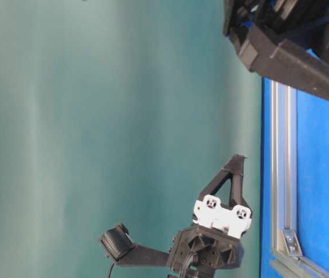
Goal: Insert the wire through the string loop located in the center.
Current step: 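Lower the open right gripper over the black USB cable's plug end, then close the right gripper on the cable just behind the USB plug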
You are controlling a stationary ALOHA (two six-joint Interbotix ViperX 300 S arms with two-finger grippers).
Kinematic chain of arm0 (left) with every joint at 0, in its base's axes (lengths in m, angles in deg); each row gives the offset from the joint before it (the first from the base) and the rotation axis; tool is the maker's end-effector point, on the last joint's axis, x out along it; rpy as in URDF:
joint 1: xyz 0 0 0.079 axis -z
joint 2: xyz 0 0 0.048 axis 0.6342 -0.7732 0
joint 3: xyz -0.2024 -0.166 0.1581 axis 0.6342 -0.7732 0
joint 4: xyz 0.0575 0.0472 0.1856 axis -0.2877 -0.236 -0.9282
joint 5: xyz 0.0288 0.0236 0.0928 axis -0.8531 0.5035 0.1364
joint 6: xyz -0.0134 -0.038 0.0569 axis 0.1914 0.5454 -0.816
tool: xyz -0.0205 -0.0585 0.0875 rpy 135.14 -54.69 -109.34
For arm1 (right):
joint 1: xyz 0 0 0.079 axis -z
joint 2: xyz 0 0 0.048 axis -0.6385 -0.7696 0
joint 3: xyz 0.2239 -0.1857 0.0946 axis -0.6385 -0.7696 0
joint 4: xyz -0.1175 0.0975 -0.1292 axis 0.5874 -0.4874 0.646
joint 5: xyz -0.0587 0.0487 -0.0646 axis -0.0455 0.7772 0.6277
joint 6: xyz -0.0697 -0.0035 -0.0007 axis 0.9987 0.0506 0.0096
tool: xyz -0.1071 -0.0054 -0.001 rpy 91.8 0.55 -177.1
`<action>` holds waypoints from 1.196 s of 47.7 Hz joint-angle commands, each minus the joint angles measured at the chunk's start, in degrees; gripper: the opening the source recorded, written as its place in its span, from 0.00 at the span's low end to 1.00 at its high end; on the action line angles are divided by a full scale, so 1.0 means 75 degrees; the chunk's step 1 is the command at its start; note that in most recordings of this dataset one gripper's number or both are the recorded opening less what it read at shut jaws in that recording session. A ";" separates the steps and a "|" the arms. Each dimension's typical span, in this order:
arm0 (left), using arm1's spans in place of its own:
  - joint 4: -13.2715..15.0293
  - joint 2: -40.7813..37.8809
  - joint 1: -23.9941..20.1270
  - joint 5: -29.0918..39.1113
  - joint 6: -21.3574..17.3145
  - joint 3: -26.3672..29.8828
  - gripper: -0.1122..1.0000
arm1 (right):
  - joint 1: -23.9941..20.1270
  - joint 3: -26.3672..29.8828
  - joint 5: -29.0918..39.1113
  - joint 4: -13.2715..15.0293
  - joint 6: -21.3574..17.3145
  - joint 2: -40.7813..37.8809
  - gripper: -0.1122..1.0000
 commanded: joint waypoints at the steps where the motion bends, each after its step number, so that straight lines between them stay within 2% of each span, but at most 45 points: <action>1: -0.0012 0.0234 0.0035 -0.0070 0.0000 0.0117 0.10 | -0.0023 0.0094 -0.0035 -0.0129 -0.0012 0.0141 0.82; 22: -0.0023 0.0223 0.0047 -0.0070 0.0000 0.0094 0.10 | -0.0082 0.0398 -0.0082 -0.0996 -0.0012 -0.0949 0.82; 31: -0.0023 0.0234 0.0047 -0.0059 0.0000 0.0082 0.10 | -0.0129 0.0539 -0.0082 -0.1031 -0.0012 -0.1336 0.82; 44: -0.0023 0.0234 0.0047 -0.0023 0.0012 0.0070 0.10 | -0.0129 0.0586 -0.0082 -0.1125 -0.0012 -0.1488 0.77; 51: -0.0023 0.0234 0.0047 -0.0023 0.0023 0.0070 0.10 | -0.0129 0.0586 -0.0082 -0.1125 -0.0012 -0.1488 0.67; 57: -0.0023 0.0234 0.0047 -0.0023 0.0023 0.0070 0.10 | -0.0129 0.0586 -0.0105 -0.1125 0.0000 -0.1488 0.46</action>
